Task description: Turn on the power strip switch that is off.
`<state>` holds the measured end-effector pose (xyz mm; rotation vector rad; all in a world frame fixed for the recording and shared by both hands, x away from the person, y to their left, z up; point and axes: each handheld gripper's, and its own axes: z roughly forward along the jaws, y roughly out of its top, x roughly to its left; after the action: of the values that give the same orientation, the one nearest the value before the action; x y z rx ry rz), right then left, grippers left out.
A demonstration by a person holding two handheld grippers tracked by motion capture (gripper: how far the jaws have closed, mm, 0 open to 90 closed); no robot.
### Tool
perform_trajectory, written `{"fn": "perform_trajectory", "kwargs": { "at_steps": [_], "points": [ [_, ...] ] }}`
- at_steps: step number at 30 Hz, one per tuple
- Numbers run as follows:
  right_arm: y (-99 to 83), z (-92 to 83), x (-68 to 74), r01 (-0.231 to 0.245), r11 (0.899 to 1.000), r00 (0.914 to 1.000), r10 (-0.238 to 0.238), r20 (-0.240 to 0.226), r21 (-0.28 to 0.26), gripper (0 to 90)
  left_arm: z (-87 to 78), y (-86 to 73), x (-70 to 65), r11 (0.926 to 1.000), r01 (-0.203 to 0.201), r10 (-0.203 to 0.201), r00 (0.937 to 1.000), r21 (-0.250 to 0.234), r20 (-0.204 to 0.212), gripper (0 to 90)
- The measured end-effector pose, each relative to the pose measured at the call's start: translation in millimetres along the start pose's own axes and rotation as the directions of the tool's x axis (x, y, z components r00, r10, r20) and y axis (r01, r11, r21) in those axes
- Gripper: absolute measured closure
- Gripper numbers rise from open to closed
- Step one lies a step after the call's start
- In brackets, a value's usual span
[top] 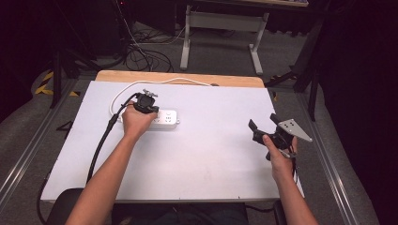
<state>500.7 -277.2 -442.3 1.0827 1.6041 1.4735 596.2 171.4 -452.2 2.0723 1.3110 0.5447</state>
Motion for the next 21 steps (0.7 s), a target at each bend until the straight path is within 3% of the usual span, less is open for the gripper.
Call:
{"fn": "perform_trajectory", "kwargs": {
  "at_steps": [8, 15, 18, 21],
  "points": [
    [0.3, -0.4, -0.5, -0.005, 1.000, 1.0000, 0.005, 0.005, -0.004, 5.9, 1.3, -2.8, -3.5, 0.9999, -0.010, 0.010, 0.9996, -0.010, -0.028, 90.0],
    [1.4, -1.6, 0.5, 0.000, 1.000, 1.0000, 0.000, 0.006, -0.012, 5.9, 1.9, -1.7, -3.3, 1.0000, -0.007, 0.007, 0.9998, 0.003, -0.021, 90.0],
    [2.0, -1.7, 0.3, 0.001, 1.000, 1.0000, -0.001, 0.006, -0.013, 5.9, 4.7, -1.9, -6.0, 0.9996, -0.027, 0.027, 0.9990, -0.004, -0.036, 90.0],
    [3.2, -2.8, 0.7, -0.001, 1.000, 1.0000, 0.001, 0.005, -0.016, 5.9, 5.5, -2.0, -5.2, 1.0000, -0.003, 0.003, 0.9998, -0.008, -0.021, 90.0]
  ]
}}
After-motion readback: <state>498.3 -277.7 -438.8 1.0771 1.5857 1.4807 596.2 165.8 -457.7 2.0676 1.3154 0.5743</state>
